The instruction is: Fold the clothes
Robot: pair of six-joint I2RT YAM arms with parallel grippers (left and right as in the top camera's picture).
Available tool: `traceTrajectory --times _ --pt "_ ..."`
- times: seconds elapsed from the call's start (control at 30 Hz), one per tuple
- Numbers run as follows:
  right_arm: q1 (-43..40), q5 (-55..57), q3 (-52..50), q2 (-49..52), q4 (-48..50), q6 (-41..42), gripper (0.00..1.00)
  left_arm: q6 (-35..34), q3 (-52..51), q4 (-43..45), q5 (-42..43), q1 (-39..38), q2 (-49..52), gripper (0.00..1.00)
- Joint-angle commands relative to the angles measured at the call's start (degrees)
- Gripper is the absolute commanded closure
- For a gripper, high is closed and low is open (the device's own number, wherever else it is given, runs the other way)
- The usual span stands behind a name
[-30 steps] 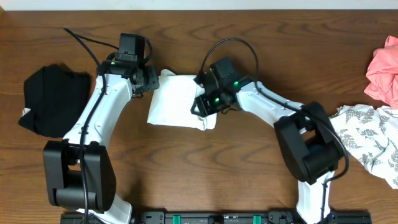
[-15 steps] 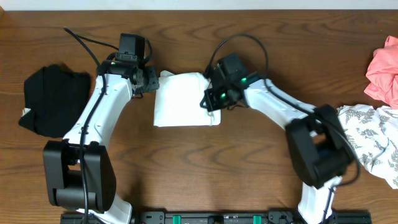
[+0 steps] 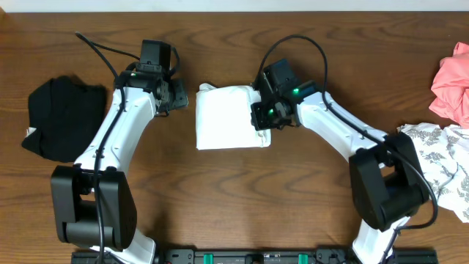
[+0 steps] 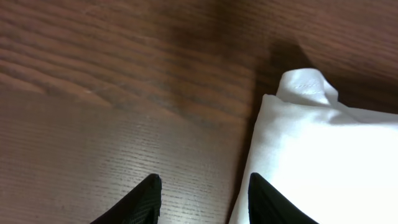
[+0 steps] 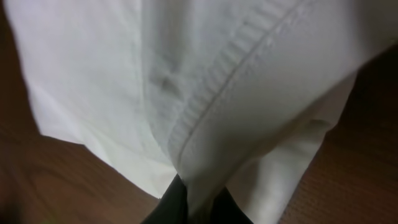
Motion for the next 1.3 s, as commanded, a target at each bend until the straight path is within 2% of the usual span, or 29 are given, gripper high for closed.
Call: traceTrajectory --times 0.0,0.1,0.23,0.4,0.53,0.6,0.67,0.77,0.9,1.0,1.1,1.23,1.27 --pt "-0.2 1.7 -0.1 1.4 -0.4 1.0 0.92 1.0 0.3 -0.3 -0.7 0.2 0.4 0.54" --pt "-0.3 5.9 -0.1 1.4 -2.3 3.0 0.92 1.0 0.3 -0.3 -0.7 0.2 0.4 0.54" --pt "-1.0 13.3 -0.1 1.4 -3.9 4.8 0.85 1.0 0.3 -0.3 -0.7 0.2 0.4 0.54" --pt "-1.4 14.2 -0.1 1.4 -3.7 4.7 0.67 1.0 0.3 -0.3 -0.7 0.2 0.4 0.54" --pt "-1.4 15.1 -0.1 1.4 -3.7 4.2 0.66 1.0 0.3 -0.3 -0.7 0.2 0.4 0.54" --pt "-1.4 17.8 -0.1 1.4 -3.9 4.9 0.72 1.0 0.3 -0.3 -0.7 0.2 0.4 0.54" --pt "-1.4 21.2 0.0 1.3 -4.2 6.9 0.74 1.0 0.3 -0.5 -0.7 0.2 0.4 0.54" --pt "-2.1 25.7 0.9 0.3 -5.5 9.8 0.74 1.0 0.3 -0.8 -0.7 0.2 0.4 0.54" --pt "-3.9 26.4 2.4 -2.6 -6.1 9.7 0.73 1.0 0.3 -0.9 -0.7 0.2 0.4 0.54" --pt "-5.3 26.3 2.8 -6.3 -5.4 9.7 0.69 1.0 0.3 -0.9 -0.7 0.2 0.4 0.54" --pt "-6.1 25.5 2.8 -9.9 -4.7 9.4 0.53 1.0 0.3 -0.9 -0.7 0.2 0.4 0.54" --pt "-6.2 24.8 2.8 -13.3 -4.1 6.5 0.51 1.0 0.3 -0.9 -0.7 0.2 0.4 0.54" --pt "-6.2 22.4 2.8 -13.9 -3.1 5.0 0.56 1.0 0.3 -0.9 -0.6 0.2 0.4 0.54"
